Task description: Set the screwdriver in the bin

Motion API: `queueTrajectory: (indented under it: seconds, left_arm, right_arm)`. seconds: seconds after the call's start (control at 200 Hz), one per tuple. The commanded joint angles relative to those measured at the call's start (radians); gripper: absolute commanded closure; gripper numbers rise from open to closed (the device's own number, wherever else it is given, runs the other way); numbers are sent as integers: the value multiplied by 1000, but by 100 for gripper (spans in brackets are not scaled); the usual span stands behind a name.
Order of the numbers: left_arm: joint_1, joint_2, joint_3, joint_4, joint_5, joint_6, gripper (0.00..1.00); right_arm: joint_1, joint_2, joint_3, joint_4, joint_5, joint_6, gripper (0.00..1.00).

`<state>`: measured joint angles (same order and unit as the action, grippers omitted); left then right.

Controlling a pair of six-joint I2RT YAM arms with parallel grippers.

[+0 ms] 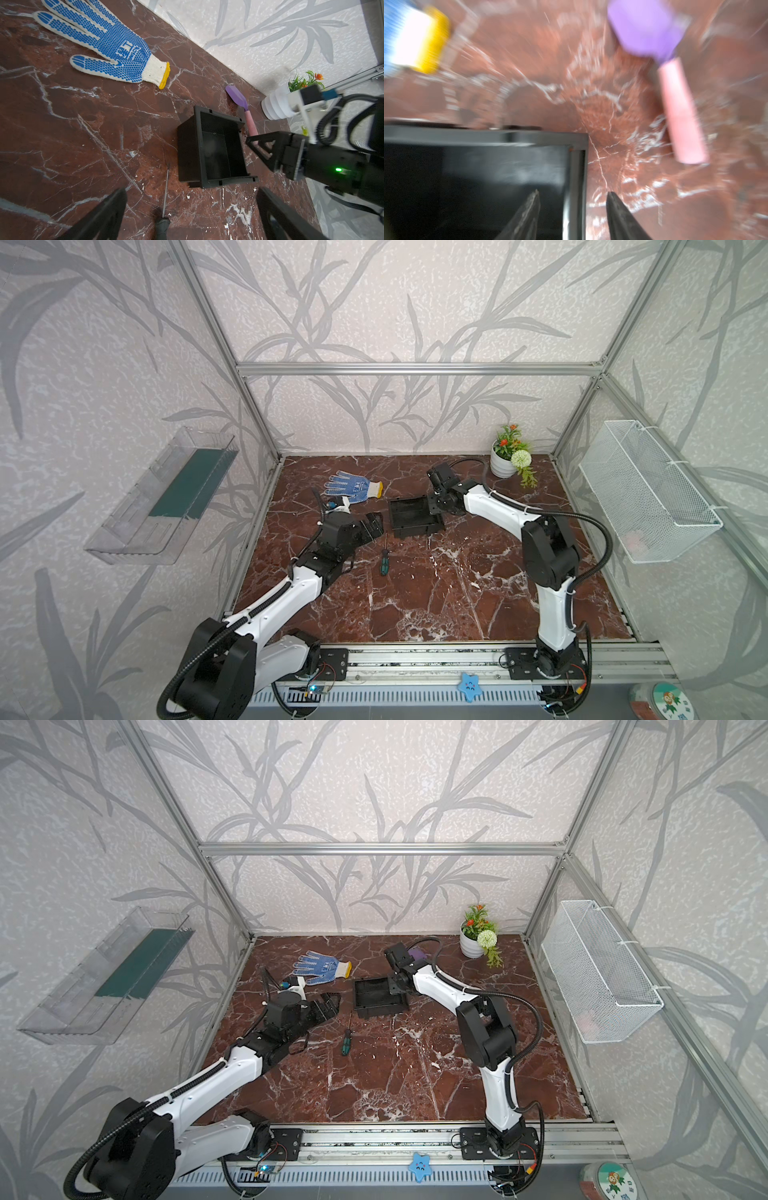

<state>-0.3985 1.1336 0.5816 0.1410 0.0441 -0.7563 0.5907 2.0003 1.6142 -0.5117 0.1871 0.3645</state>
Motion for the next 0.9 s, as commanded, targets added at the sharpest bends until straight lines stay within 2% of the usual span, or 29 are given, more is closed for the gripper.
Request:
queueTrajectory:
  seconds: [0.0,0.09,0.195,0.35,0.5,0.895]
  left_arm:
    - [8,-37,23,-40,37,-22,1]
    - [48,-58,-19,-18,97,-77,1]
    - [120,-86,-73,2,184,-159,1]
    - [219,-156,-144,-22,251,-214,1]
    - [349,-182,-218,8,369,-289,1]
    - [357,-194,-280,48,358,-295,1]
  right_arm:
    - [63,-138,-49,33,5,-36,42]
    - [130,-184,-115,94,-31,-26,36]
    - [208,-192,-176,121,-59,64,34]
    - [317,-150,-234,183,-112,183,34]
    - [387,-61,-208,186,-143,251,34]
    - [425,97,-132,134,-134,267,34]
